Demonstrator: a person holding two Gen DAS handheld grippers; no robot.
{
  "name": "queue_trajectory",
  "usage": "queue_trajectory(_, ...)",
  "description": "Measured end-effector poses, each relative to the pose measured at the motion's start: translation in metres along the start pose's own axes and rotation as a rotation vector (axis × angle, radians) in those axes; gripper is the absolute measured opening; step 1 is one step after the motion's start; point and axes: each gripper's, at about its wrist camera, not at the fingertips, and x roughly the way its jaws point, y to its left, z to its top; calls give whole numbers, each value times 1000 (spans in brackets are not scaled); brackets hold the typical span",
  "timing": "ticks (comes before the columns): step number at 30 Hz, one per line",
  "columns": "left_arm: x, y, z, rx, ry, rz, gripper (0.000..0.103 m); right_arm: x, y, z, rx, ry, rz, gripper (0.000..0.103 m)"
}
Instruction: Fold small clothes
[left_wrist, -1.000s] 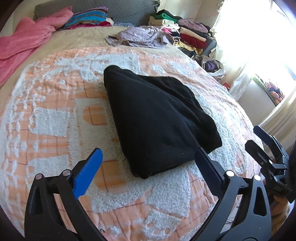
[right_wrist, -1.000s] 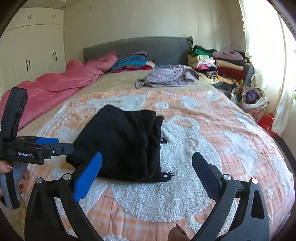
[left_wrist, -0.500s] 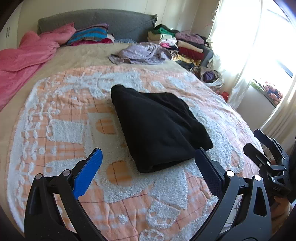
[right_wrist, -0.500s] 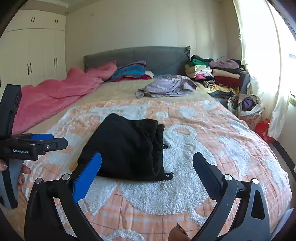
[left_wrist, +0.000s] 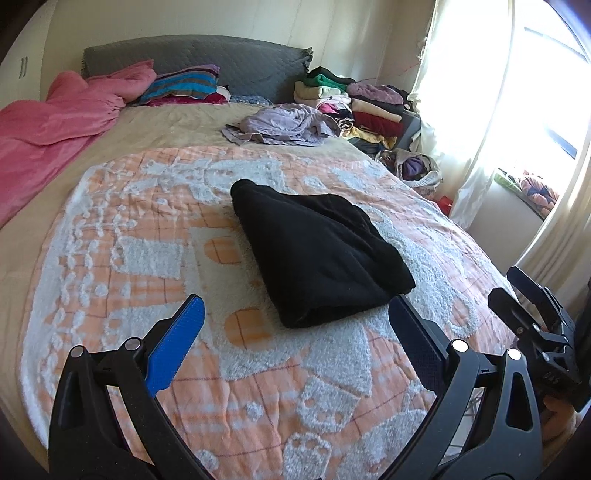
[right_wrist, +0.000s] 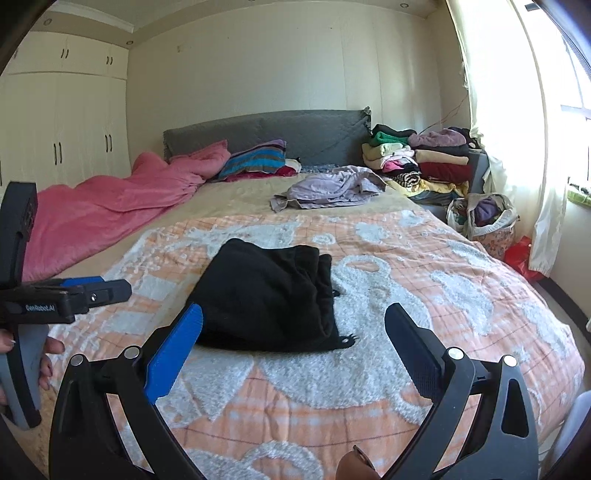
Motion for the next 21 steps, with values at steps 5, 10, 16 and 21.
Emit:
queue_trajectory(5,-5,7,-20,-6,3,9,93,-4,12,-11,-22,7,-7,98)
queue_trajectory(10,-7,14,-42,-18,18,21,93,1,17,-27,28,47,-3,98)
queue_trajectory(16,-7,18,-63,-9,42,21,93,4,26,-48,11,70,-79,98)
queue_trajectory(21,-3,23,-74,-21,57,19,93,15,24,-69,70,155,-61,98)
